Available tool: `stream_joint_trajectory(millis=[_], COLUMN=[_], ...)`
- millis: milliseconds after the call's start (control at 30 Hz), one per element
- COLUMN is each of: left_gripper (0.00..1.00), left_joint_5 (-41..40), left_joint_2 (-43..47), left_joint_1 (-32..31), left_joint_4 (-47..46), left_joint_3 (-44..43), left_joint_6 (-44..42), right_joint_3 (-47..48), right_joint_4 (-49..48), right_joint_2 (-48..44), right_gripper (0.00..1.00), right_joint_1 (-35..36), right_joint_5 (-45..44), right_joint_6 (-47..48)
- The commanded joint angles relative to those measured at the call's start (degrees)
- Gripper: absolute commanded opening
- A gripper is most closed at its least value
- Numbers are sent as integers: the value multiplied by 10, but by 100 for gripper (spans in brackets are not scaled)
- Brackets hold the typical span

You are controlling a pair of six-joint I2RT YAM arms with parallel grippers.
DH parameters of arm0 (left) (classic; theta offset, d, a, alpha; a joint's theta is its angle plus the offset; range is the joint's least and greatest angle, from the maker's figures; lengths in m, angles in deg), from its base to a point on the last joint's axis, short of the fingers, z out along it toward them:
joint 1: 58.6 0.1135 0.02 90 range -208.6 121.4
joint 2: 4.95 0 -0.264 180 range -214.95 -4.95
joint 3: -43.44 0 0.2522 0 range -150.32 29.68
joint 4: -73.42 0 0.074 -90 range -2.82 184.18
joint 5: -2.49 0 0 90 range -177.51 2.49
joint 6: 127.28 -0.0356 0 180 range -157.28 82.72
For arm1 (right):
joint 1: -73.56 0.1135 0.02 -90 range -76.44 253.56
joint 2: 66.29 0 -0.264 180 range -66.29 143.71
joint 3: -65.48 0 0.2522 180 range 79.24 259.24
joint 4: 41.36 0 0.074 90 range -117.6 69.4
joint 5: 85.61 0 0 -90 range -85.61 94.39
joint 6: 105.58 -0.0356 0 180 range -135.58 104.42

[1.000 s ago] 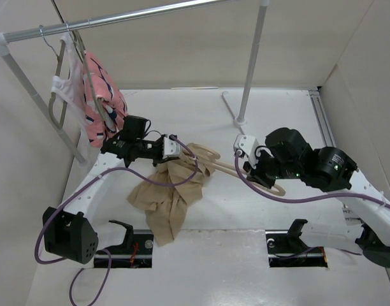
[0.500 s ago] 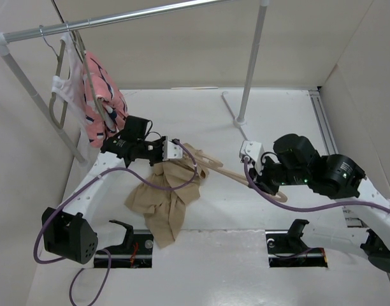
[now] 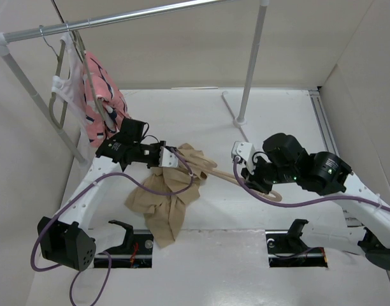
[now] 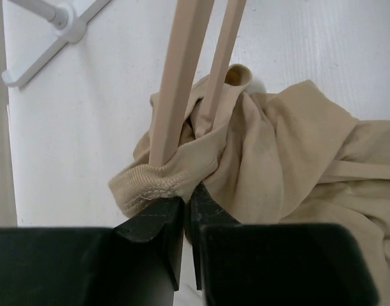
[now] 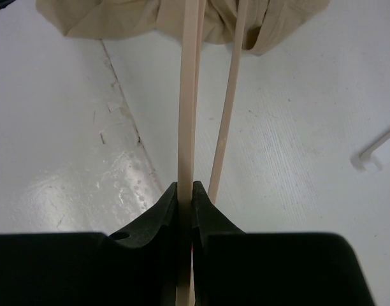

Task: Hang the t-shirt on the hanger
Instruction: Place tshirt on hanger

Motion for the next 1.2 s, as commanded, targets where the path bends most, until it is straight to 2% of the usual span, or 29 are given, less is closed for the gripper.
stream_joint_trajectory(millis=[0,33,300,567,667,733,833,933,1033,1167], left_gripper=[4,0,0,0,0,0,0,0,0,0], left_joint_5=[77,83,56,100,59,-11,-54,-12,57,103], left_joint_2=[12,12,7,12,12,6,-16,-27,-27,-45], left_joint_1=[-4,-4,-4,-4,-4,-4,12,28,28,28], left_joint_4=[27,27,22,33,41,15,-18,0,52,186], left_joint_3=[-8,-8,-20,-74,-81,-81,-68,-100,-128,-155], left_joint_6=[-61,-61,-49,-56,-67,-62,-44,-60,-128,-196], right_joint_3=[-4,-4,-47,-86,-86,-75,-61,-49,-43,-51], right_joint_4=[-53,-53,-69,-104,-98,-92,-87,-87,-87,-87], right_joint_2=[16,21,18,12,-8,-18,-26,-32,-26,-26], right_gripper=[0,0,0,0,0,0,0,0,0,0], right_joint_1=[9,9,9,9,9,9,9,9,2,-25], right_joint_5=[57,68,88,112,122,142,164,164,141,92], right_joint_6=[25,32,43,43,43,43,38,38,38,38])
